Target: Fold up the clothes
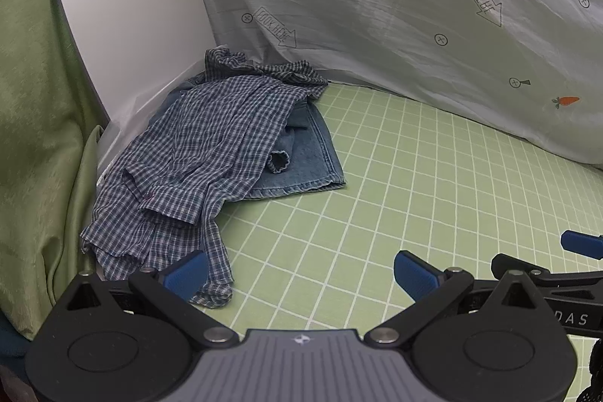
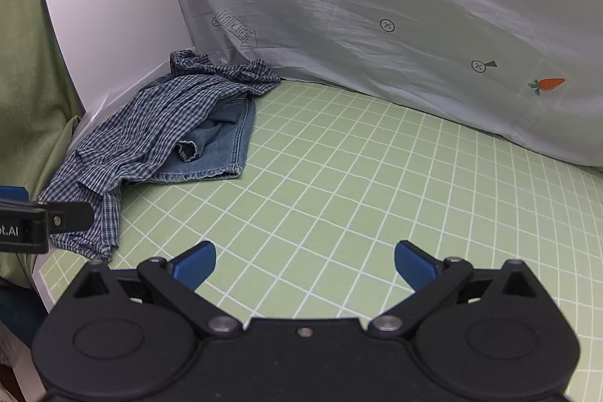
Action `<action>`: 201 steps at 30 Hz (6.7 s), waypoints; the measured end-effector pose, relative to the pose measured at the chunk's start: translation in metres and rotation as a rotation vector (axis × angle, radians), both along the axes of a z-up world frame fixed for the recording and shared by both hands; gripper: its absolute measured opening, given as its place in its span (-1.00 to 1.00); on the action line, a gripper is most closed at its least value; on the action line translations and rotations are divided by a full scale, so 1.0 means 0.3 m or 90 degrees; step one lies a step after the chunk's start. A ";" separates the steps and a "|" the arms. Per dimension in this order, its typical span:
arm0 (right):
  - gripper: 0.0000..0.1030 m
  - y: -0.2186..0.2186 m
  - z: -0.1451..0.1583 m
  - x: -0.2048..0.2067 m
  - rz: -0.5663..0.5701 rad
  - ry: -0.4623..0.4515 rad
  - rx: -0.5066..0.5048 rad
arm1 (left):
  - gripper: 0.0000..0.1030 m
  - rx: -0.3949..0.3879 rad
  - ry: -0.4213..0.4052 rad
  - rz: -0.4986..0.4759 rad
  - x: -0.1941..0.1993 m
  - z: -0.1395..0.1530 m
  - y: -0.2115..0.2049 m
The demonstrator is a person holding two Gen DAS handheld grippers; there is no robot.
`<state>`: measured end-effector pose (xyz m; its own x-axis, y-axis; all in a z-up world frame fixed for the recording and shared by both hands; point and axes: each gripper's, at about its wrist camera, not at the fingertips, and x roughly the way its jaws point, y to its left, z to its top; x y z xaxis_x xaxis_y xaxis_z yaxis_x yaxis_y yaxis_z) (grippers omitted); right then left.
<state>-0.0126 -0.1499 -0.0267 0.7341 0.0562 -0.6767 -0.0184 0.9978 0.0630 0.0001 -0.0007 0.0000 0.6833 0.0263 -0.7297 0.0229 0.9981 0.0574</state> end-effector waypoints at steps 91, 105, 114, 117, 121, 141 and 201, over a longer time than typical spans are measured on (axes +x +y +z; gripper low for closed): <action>0.68 0.472 -0.085 1.021 0.086 0.028 0.037 | 0.63 -0.057 0.101 0.124 0.962 -0.277 0.599; -0.97 0.538 -0.218 1.255 0.090 0.049 0.197 | -0.95 -0.127 0.073 0.046 1.022 -0.324 0.604; -1.00 0.454 -0.080 1.056 0.090 -0.047 0.143 | -0.99 -0.116 0.009 0.060 0.920 -0.190 0.602; -1.00 0.355 -0.042 0.930 0.050 -0.066 0.120 | -1.00 -0.124 -0.012 0.053 0.848 -0.121 0.581; -1.00 0.133 0.003 0.721 -0.052 -0.090 0.082 | -1.00 -0.141 -0.035 0.014 0.737 -0.036 0.488; 0.56 -0.690 -0.018 -0.146 -0.462 0.010 0.024 | 0.29 -0.227 0.143 -0.154 0.259 -0.095 -0.285; 0.32 -1.571 -0.050 -0.455 -0.748 -0.023 -0.130 | 0.37 -0.107 0.239 -0.199 0.324 -0.295 -0.789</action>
